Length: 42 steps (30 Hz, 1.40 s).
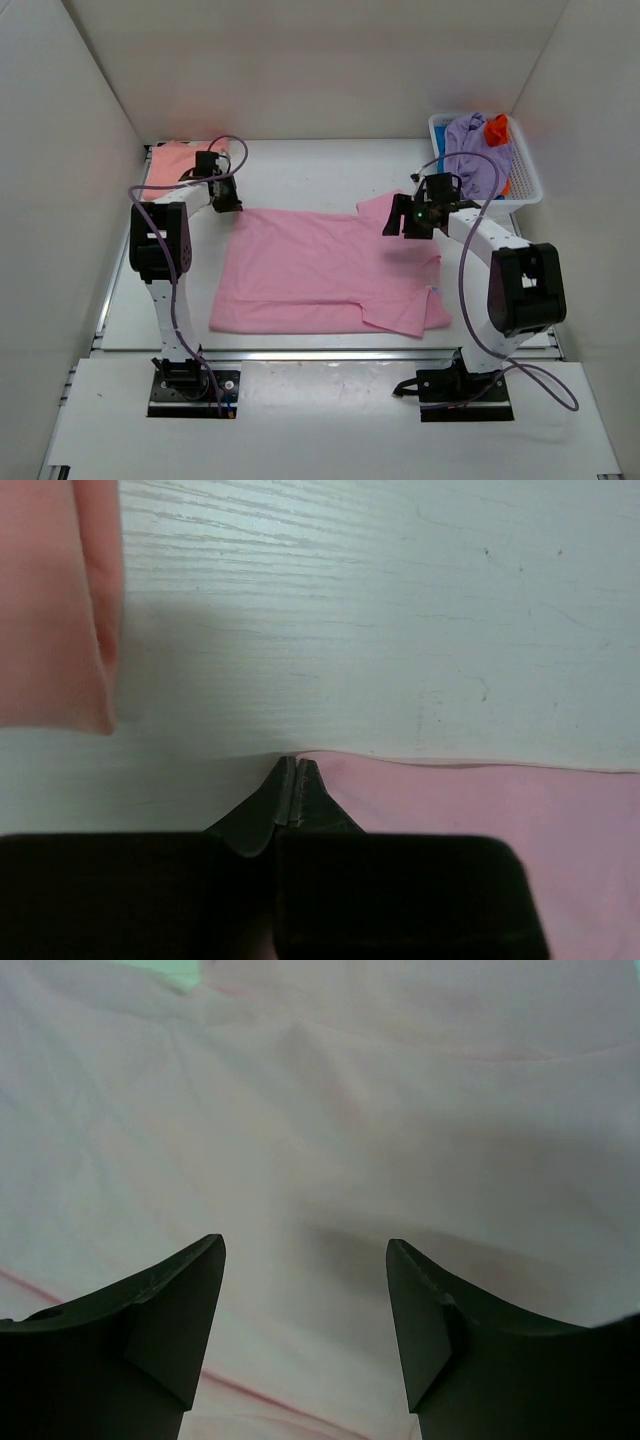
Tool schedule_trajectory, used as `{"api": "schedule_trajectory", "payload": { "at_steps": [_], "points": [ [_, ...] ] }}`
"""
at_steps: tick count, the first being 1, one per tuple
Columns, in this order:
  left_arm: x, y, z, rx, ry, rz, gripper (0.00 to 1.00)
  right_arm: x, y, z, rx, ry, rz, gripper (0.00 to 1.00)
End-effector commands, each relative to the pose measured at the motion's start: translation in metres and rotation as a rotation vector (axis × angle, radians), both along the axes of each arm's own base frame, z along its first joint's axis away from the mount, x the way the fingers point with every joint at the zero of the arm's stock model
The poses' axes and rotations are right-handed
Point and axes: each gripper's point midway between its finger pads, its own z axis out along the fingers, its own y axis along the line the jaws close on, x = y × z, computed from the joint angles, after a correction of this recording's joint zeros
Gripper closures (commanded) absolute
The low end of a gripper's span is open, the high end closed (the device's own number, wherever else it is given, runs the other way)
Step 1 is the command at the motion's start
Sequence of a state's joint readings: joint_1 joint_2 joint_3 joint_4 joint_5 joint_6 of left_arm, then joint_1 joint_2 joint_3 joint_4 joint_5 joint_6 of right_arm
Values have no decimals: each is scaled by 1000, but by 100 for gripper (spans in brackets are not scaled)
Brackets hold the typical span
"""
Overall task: Fold and stack the t-shirts
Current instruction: Grap the side of the flattened tshirt furthest away from the robot with both arms
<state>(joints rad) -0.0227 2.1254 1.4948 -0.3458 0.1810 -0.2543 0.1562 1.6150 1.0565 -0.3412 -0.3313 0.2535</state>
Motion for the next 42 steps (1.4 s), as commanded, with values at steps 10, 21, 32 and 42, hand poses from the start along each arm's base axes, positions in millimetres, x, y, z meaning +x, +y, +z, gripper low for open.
{"api": "schedule_trajectory", "payload": {
  "at_steps": [10,21,32,42],
  "points": [
    [-23,-1,22,-54,-28,-23,100,103,-36,2,-175,-150,-204,37],
    [-28,-7,18,-87,-10,-40,100,115,-63,-39,-342,-29,-265,35],
    [-31,-9,14,-100,-5,-41,100,122,-73,-52,-345,13,-262,35],
    [-32,-12,14,-109,-5,-45,100,135,-75,-72,-345,81,-193,35]
  ]
}}
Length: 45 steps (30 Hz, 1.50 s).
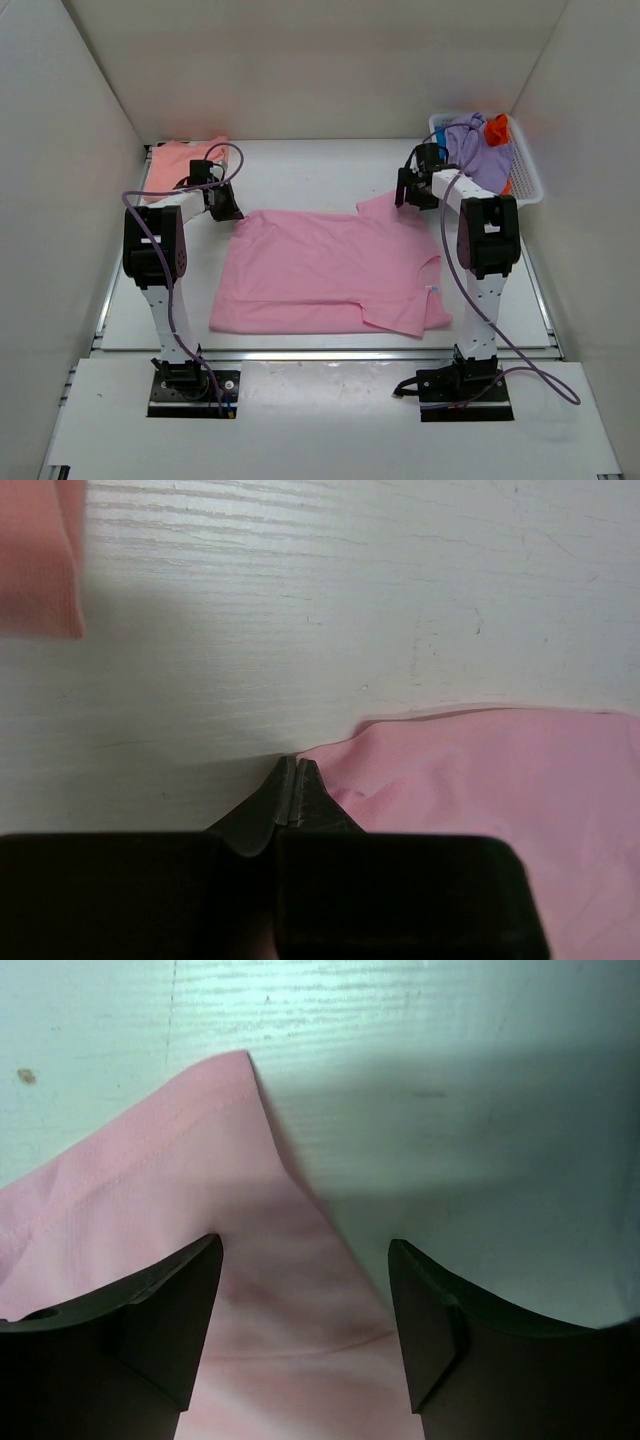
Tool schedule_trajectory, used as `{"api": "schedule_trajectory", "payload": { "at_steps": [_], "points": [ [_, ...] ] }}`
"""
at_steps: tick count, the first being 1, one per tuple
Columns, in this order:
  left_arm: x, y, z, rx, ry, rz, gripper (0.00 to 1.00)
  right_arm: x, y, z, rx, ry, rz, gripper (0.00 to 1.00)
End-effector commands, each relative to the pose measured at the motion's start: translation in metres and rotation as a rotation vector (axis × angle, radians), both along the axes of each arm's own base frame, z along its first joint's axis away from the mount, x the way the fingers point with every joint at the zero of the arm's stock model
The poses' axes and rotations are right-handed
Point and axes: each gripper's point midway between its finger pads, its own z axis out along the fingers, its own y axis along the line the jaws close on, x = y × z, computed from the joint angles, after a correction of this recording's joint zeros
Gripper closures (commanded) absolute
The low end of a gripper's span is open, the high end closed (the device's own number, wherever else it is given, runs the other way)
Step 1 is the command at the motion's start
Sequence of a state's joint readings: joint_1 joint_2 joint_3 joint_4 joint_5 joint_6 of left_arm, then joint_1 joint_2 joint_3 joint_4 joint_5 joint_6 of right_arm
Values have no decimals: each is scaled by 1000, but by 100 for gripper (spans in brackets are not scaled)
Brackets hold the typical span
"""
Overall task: Fold and stack the t-shirts
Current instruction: Grap the side of the flattened tshirt furthest away from the robot with both arms, then fold the other side of the tshirt into a rectangle
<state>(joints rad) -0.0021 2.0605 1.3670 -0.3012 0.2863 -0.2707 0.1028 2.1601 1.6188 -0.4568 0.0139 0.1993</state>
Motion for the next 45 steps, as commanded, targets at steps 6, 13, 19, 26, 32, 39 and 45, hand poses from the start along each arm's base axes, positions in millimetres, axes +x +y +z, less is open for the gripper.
{"api": "schedule_trajectory", "payload": {
  "at_steps": [6,13,19,26,32,39,45],
  "points": [
    [-3,13,15,-16,-23,25,100,-3,6,-15,-17,71,40,63],
    [-2,11,18,-23,-23,16,100,-6,13,-13,17,76,59,99],
    [8,13,43,-17,-49,-5,100,9,18,42,57,-37,90,100],
    [1,15,73,-35,-82,-21,100,-15,28,80,134,-87,146,100],
    [-23,16,85,-44,-100,-47,100,-57,19,97,214,-119,148,100],
    [-64,19,72,-65,-52,-42,100,-109,5,100,260,-114,117,100],
    [-103,20,71,-52,-52,-35,100,-144,-4,108,294,-141,101,100]
  ]
}}
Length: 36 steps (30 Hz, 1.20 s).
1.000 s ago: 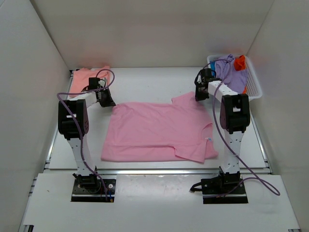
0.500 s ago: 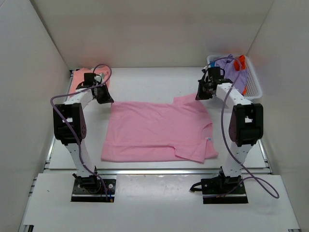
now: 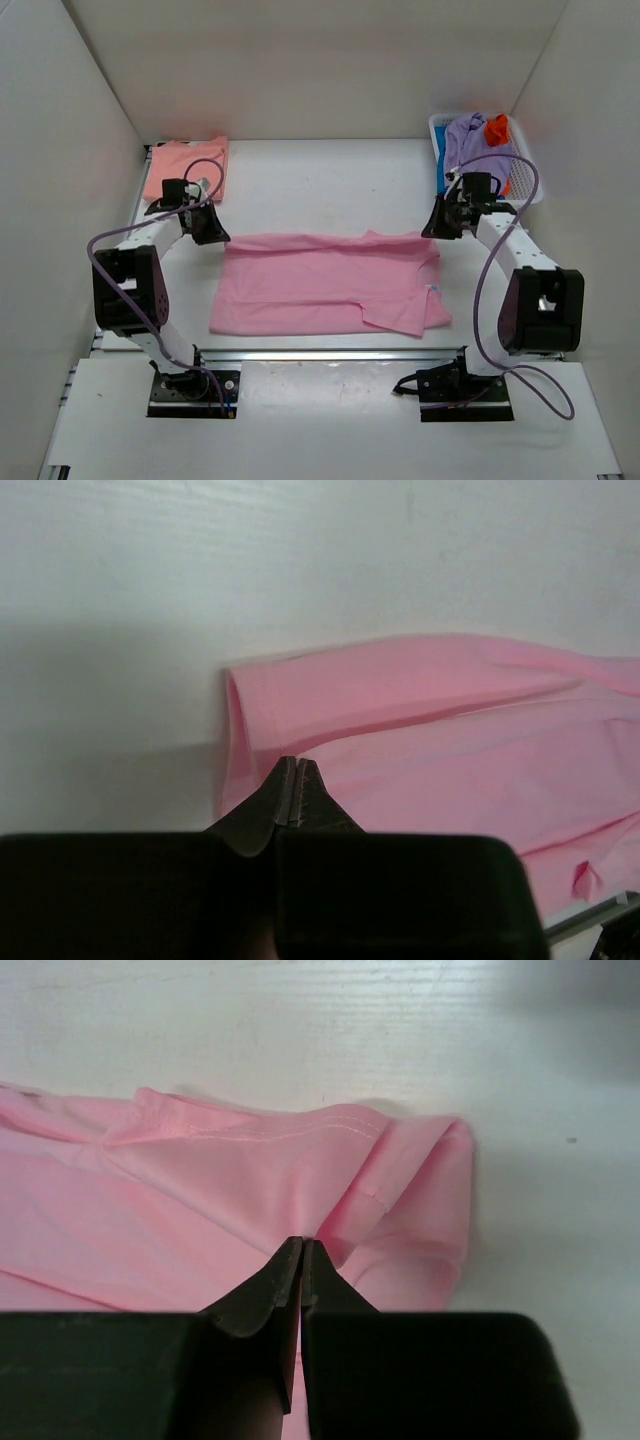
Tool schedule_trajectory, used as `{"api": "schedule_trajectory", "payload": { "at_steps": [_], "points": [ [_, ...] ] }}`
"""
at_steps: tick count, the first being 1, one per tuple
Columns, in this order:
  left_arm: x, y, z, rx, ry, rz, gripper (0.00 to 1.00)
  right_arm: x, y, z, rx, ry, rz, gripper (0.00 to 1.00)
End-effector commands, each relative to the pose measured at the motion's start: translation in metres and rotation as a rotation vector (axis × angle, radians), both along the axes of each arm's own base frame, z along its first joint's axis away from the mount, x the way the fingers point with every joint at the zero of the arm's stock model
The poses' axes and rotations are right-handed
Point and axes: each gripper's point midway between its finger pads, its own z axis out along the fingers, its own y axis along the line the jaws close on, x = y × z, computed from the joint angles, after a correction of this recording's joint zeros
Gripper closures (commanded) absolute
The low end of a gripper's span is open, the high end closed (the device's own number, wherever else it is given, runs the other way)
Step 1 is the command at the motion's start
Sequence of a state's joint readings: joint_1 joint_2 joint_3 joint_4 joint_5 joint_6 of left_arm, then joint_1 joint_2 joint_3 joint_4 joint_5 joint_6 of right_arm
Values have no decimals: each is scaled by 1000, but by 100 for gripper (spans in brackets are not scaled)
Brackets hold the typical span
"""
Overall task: Fold and stack the t-shirts
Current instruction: Fold the other side of the tshirt into a rectangle
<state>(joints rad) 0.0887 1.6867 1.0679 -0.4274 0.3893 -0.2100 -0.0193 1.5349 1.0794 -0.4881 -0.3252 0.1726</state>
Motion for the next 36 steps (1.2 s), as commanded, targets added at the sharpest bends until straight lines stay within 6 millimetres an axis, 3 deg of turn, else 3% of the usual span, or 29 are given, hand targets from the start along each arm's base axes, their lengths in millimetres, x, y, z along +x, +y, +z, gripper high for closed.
{"api": "schedule_trajectory", "payload": {
  "at_steps": [1,4,8,10,17,25,36],
  "points": [
    [-13,-1,25,0,-77,-19,100,-11,0,21,43,-72,2,100],
    [-24,1,26,9,-87,-13,100,-25,-4,29,55,-97,-14,100],
    [-39,1,25,36,-95,-17,100,-48,-2,20,80,-77,-1,100],
    [-40,6,26,53,-117,-7,100,-56,1,22,85,-88,6,100],
    [-44,14,12,90,-117,18,97,-89,9,0,97,-42,6,100],
    [-52,15,4,89,-90,33,100,-104,3,-17,97,-1,-23,100],
    [-76,1,11,66,-91,3,98,-108,-12,-15,79,-10,-47,100]
  ]
}}
